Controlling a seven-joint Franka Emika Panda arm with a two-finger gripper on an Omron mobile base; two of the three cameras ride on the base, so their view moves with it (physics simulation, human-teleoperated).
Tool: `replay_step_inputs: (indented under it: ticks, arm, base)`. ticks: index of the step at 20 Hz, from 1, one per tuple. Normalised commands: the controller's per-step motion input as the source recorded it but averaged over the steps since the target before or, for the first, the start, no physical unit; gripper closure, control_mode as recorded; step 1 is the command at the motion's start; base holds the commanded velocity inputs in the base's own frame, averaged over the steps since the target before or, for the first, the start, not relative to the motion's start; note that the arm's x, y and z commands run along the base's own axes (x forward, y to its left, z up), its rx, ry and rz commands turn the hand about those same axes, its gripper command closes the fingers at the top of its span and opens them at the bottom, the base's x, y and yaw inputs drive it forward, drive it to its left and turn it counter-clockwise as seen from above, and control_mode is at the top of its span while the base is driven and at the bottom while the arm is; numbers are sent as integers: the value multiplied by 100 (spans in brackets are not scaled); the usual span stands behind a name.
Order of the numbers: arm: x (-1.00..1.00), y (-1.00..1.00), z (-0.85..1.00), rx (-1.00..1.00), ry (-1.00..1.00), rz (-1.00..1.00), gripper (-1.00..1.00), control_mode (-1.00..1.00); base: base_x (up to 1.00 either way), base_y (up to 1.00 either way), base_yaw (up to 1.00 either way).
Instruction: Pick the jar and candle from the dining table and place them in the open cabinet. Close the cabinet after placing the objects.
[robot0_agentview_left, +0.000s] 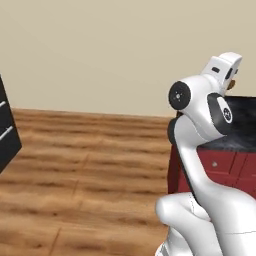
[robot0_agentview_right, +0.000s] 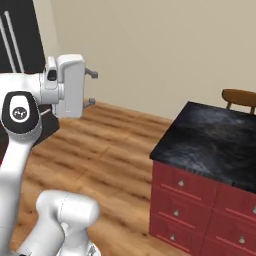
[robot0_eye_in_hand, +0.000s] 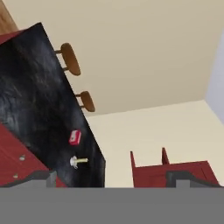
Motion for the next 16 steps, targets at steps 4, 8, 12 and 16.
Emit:
replay_step_inputs:
  ticks: [4, 8, 12, 16]
  arm:
    - [0, 0, 0, 0, 0, 0, -100, 100]
    - [0, 0, 0, 0, 0, 0, -100, 100]
    - [0, 0, 0, 0, 0, 0, -100, 100]
    - [0, 0, 0, 0, 0, 0, -100, 100]
  base:
    - [40, -93, -17]
    - [34, -92, -14]
    - [31, -90, -12]
    - [29, -90, -12]
